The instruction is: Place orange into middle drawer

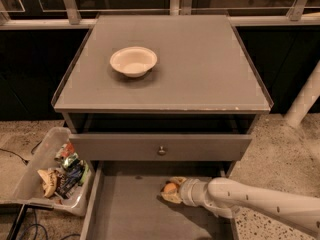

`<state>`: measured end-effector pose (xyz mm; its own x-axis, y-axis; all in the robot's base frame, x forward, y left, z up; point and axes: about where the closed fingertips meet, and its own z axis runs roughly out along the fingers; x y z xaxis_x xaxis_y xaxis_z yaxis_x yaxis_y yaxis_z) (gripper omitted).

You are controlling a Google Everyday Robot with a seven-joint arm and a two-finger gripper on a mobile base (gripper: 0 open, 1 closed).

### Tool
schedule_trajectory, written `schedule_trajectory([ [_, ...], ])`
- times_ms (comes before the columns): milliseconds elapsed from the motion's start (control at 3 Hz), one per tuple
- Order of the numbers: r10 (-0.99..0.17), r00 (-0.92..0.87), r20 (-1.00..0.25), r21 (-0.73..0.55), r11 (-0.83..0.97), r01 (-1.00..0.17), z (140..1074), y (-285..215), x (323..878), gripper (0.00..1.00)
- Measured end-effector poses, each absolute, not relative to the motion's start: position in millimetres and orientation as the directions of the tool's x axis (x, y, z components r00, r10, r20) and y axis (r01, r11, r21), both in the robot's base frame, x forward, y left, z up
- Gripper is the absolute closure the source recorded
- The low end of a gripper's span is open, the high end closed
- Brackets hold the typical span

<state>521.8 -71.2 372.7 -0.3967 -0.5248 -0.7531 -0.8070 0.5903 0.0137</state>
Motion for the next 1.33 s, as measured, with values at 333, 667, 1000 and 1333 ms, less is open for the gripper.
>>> schedule_trajectory([
  [333, -0.526, -0.397, -0.752, 0.014, 0.59, -0.807, 374.9, -71.2, 521.7, 0.81],
  [667, -0.526, -0.397, -0.752, 0.014, 0.59, -0.807, 374.9, -71.2, 521.7, 0.58],
  [1000, -0.526, -0.397, -0.753, 0.014, 0.59, -0.807, 374.9, -71.1, 521.7, 0.35],
  [1333, -0.526, -0.397, -0.753, 0.014, 0.59, -0.807, 374.9, -71.1, 521.7, 0.11],
])
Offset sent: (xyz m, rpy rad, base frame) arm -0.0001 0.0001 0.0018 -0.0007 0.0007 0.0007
